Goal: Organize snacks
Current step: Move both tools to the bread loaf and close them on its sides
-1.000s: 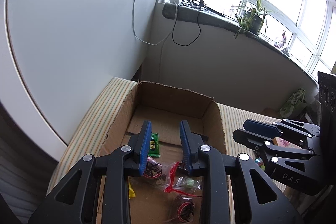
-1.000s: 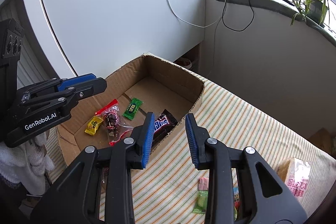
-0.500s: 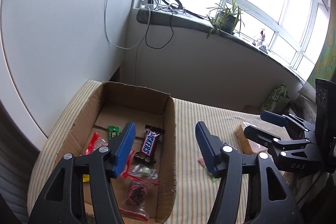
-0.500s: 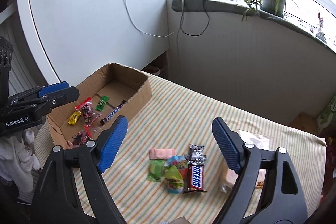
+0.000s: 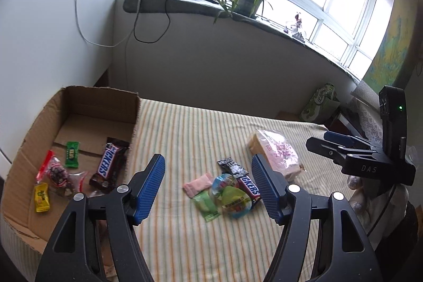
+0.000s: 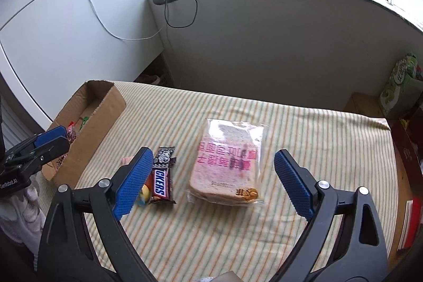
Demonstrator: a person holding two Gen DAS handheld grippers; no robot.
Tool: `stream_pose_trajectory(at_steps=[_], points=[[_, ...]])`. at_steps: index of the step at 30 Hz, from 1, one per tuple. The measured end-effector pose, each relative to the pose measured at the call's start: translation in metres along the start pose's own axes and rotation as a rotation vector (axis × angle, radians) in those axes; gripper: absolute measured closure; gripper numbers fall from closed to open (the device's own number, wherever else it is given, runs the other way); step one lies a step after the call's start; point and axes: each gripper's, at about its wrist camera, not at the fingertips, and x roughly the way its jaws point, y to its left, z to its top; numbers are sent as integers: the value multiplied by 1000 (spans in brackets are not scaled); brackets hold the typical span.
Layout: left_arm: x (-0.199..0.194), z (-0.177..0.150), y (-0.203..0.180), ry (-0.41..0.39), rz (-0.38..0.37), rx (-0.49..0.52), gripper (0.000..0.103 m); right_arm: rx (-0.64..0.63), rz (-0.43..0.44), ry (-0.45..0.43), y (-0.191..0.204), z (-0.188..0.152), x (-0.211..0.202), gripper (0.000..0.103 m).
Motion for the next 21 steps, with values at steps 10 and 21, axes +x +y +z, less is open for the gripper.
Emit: stream_pose_trajectory(at_steps=[10, 21], points=[[50, -10, -41, 95, -97, 21, 35, 151, 94, 81, -53, -11, 28, 8], [101, -10, -69, 179, -193, 15, 35, 243, 199, 136, -73, -11, 58, 8]])
